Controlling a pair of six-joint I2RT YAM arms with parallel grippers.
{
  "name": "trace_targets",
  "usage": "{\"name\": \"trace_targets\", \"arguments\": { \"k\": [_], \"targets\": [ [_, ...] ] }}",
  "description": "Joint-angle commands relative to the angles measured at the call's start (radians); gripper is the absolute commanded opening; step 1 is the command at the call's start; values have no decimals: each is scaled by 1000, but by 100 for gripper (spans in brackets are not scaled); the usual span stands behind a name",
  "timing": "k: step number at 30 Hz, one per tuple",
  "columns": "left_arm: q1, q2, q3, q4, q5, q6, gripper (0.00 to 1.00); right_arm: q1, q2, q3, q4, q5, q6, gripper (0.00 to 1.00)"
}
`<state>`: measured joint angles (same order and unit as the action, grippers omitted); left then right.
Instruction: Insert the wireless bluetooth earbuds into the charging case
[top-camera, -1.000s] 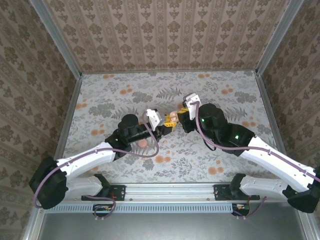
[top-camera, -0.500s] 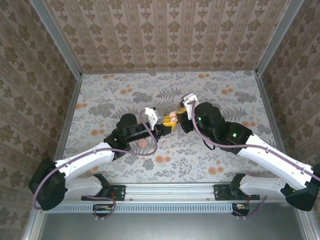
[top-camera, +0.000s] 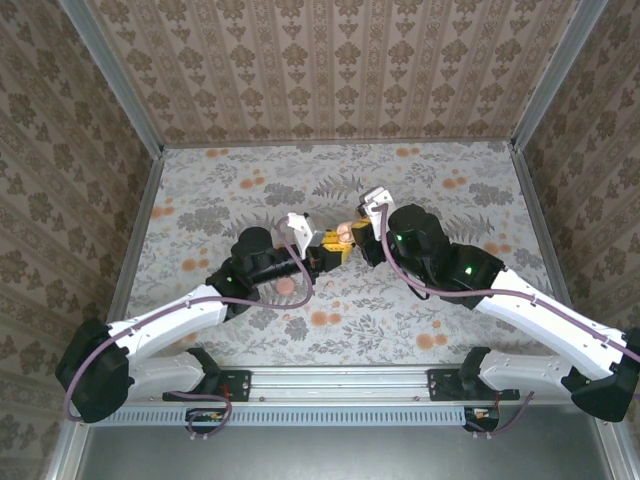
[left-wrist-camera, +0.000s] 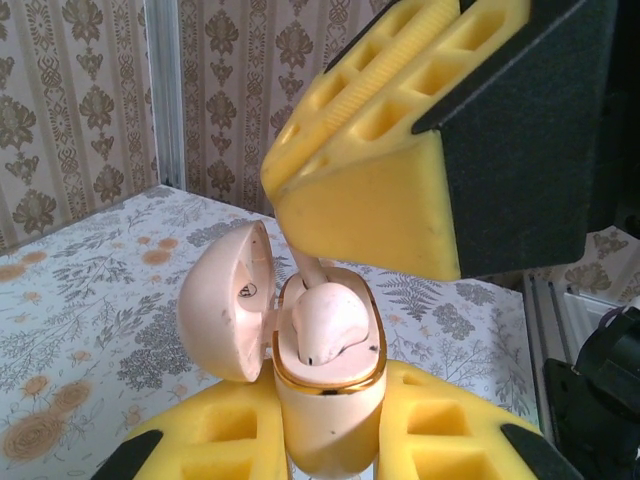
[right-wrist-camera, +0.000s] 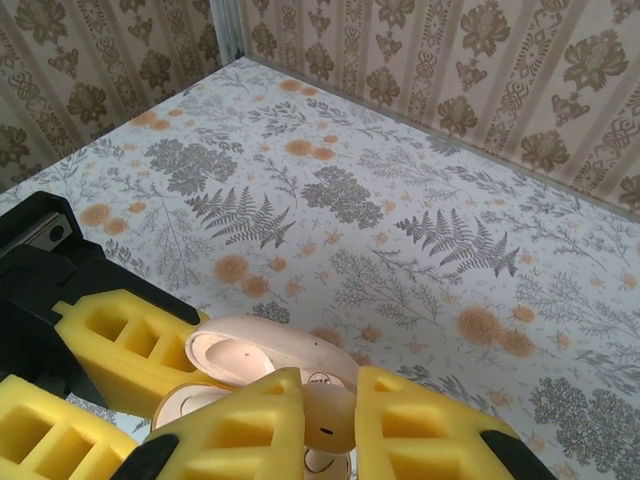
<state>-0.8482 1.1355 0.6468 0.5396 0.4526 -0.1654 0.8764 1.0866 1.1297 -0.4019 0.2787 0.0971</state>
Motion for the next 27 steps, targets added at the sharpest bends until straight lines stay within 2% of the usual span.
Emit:
{"name": "trace_targets", "arguments": {
  "k": [1,20,27],
  "targets": [
    [13,-25,25,94,15,-42,0,5,-8,-33,-5,-36,-28,14],
    [23,-11,30,114,8,-64,0,5,25,-30,-87,-196,15,18],
    [23,-19,30,109,8,-62,0,5,42,-15,-107,-205,47,18]
  ]
}}
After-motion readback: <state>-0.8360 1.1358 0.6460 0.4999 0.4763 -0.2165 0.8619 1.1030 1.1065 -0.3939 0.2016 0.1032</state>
